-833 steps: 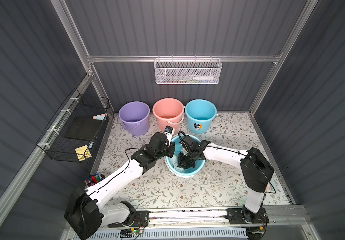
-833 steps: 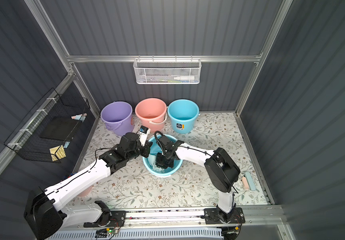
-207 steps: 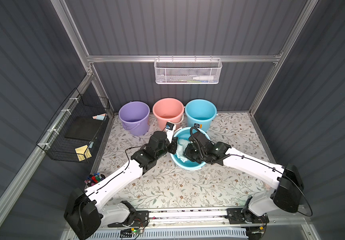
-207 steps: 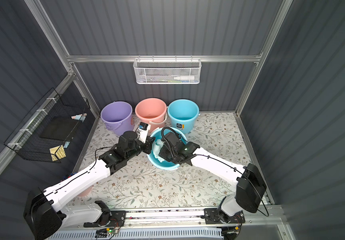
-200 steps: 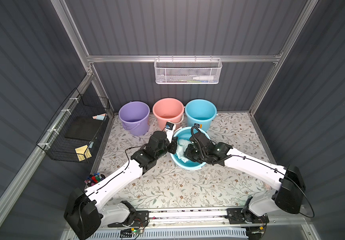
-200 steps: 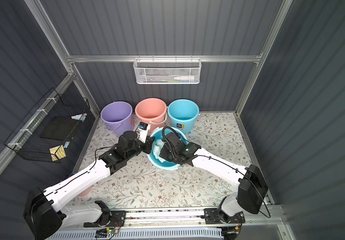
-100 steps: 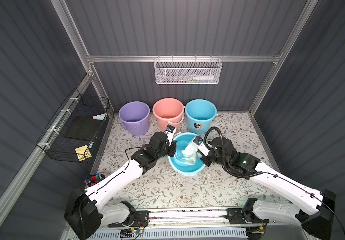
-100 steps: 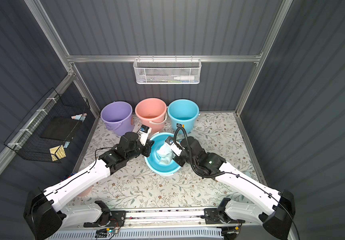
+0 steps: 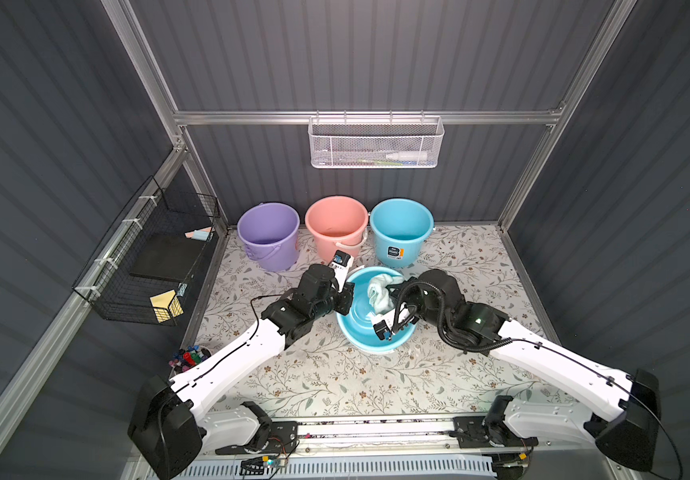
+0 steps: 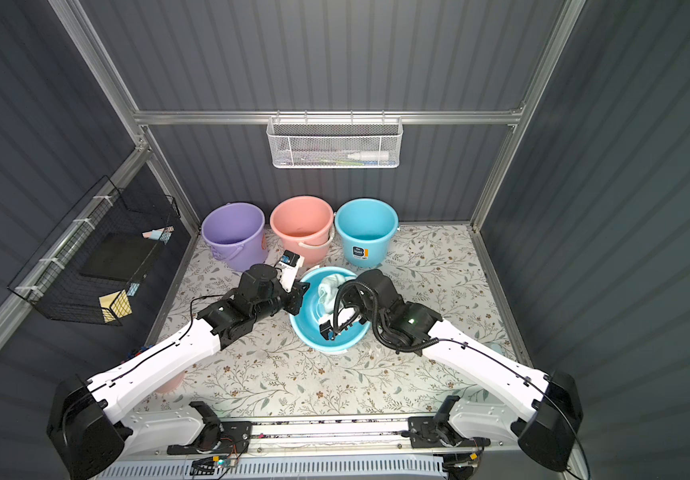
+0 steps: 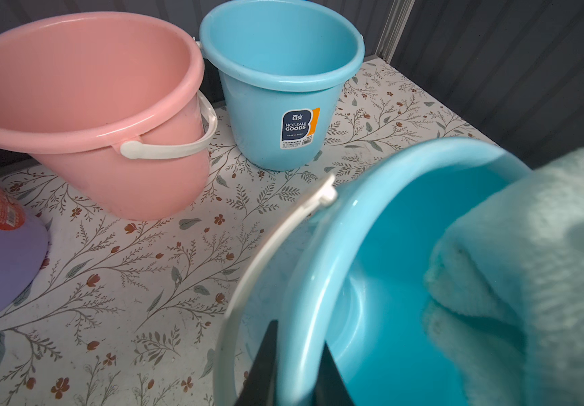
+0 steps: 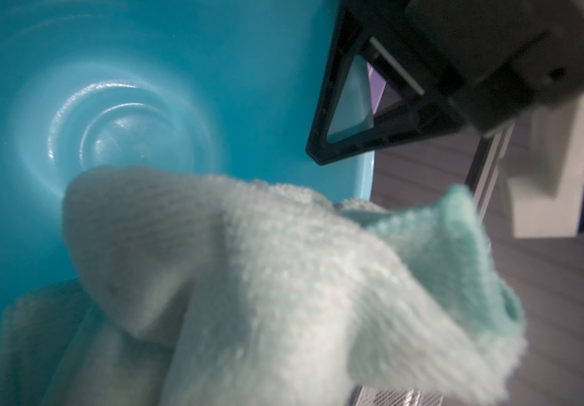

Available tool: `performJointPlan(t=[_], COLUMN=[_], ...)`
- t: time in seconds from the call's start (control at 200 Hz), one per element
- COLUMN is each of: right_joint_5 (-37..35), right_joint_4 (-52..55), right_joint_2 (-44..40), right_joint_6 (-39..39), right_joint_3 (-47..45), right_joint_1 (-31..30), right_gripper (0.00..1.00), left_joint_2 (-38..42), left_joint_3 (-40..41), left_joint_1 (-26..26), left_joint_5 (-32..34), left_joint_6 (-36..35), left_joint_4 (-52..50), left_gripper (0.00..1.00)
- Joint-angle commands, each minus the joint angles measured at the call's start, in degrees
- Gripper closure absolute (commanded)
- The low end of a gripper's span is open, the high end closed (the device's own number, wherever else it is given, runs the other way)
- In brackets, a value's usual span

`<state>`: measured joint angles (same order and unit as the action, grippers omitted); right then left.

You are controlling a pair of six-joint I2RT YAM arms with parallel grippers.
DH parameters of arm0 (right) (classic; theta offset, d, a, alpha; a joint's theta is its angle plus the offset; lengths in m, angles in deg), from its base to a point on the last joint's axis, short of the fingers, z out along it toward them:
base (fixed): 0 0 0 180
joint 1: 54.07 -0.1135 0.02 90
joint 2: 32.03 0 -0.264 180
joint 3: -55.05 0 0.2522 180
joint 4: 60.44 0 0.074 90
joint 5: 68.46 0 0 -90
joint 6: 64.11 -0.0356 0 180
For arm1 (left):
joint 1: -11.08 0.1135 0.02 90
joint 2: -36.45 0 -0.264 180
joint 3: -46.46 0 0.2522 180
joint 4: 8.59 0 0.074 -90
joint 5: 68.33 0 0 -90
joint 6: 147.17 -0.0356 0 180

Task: Wipe the inside of the bucket with a cloth
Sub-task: Wipe the dirt from the inside of the bucket.

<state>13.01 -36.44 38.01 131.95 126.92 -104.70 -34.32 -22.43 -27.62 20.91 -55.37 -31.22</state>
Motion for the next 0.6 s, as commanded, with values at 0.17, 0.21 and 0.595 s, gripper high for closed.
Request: performJointPlan(t=[0.17, 0.21, 0.595], right_joint_5=[1.54, 0.93, -1.42], right_joint_4=[-12.51, -13.48, -23.84], right_joint_2=[11.67, 13.17, 26.86], right_joint_6=[16.39, 16.39, 10.25], right_joint_3=[4.70, 5.23, 5.61], right_joint_1=[-0.43, -0.43, 0.79], right_gripper=[1.00, 1.00, 1.00], left_joint_2=[1.02, 1.06, 1.33], left_joint_3=[-0.35, -0.41, -0.34], left_joint_1=[-0.01, -0.06, -0.04], left_joint_5=[-1.63, -1.71, -2.50], left_joint_6=[-0.67, -0.74, -1.01], left_joint_4=[1.39, 1.39, 1.39], left_gripper=[1.00, 1.00, 1.00])
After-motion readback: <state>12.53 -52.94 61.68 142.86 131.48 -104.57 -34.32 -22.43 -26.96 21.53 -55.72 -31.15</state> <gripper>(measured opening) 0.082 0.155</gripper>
